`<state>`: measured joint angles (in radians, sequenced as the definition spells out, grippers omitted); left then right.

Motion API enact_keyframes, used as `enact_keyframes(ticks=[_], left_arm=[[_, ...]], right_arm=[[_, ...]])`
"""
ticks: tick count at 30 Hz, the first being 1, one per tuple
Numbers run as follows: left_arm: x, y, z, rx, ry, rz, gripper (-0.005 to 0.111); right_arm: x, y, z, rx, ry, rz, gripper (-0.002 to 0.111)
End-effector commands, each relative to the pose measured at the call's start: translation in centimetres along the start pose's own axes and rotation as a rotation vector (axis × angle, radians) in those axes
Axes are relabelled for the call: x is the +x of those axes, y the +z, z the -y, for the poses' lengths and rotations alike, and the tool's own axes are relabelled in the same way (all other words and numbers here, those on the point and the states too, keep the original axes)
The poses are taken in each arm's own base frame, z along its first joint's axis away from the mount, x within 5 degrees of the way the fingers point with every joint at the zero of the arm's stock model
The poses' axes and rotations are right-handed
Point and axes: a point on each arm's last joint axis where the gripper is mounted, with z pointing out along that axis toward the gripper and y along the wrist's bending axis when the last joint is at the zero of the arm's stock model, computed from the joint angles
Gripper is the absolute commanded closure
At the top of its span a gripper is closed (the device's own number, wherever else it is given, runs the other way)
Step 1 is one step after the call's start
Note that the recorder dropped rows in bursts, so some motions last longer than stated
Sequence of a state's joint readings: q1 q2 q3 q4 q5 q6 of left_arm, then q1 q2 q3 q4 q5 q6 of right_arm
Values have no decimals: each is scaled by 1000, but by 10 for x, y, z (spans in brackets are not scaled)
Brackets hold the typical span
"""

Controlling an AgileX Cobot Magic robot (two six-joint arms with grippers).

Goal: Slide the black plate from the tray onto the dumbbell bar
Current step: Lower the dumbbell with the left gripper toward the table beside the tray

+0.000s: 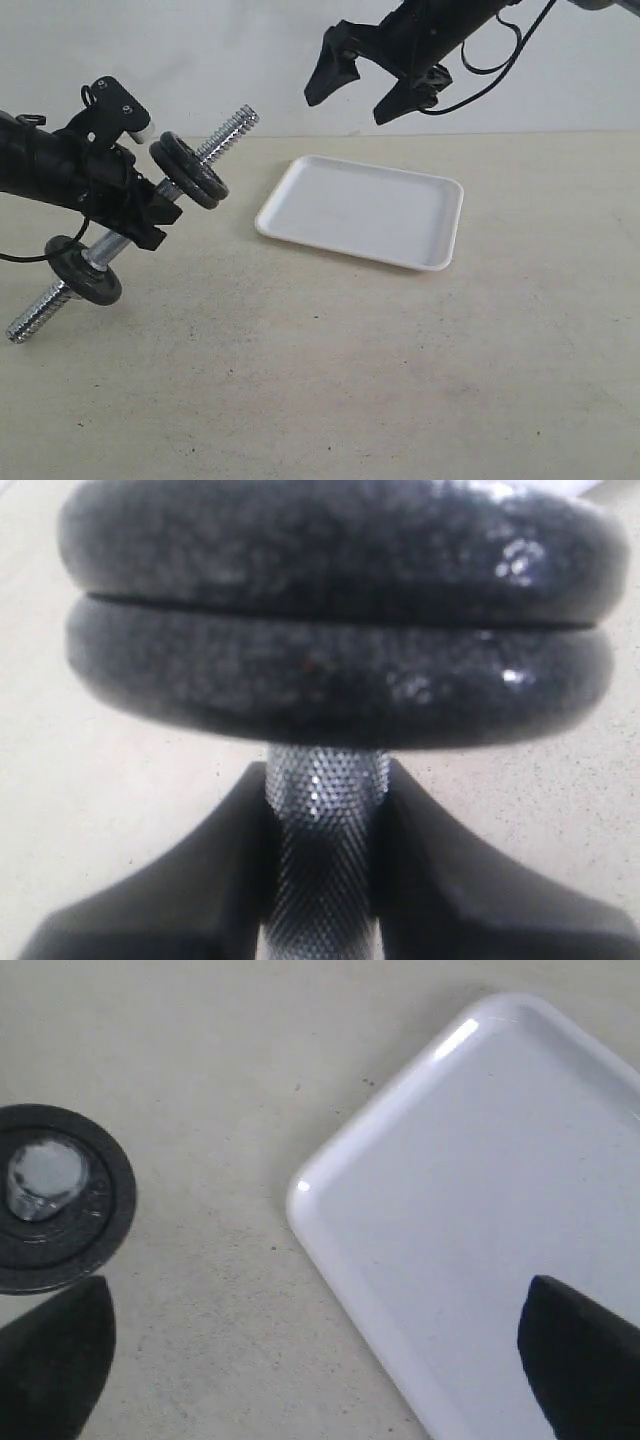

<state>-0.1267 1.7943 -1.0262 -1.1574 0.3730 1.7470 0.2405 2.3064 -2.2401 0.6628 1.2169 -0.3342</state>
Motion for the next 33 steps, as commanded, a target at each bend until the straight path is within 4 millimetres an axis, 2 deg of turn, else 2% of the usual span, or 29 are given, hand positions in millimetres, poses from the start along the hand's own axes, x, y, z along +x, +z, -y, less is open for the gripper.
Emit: enact_keyframes(ticks=[1,17,18,20,21,23,29,33], left_arm=[[-29,-23,-11,-79,-203,126,102],[-32,-23,-16,-74,-729,197,102],[-33,-24,-16,-69,-760,208,102],[-31,-19,-16,-63,-784,203,102],[-27,-12,-15,-50,-792,184,102],[-21,-2,-12,-20,-803,157,102],[-5,31,-8,47,-897,156,102],[-8,45,-7,90,-842,162,102]], right_arm=[[-2,-14,2,59,-16,7,4],[-1,-21,3,127,-39,-3,5],[-2,-23,2,129,-38,0,9],[-2,-25,1,130,-36,6,37],[-2,-26,0,130,-39,8,70],[-3,-27,-1,124,-38,11,105],[-3,-27,-4,98,-6,21,107],[-4,-27,-5,86,-2,24,107]])
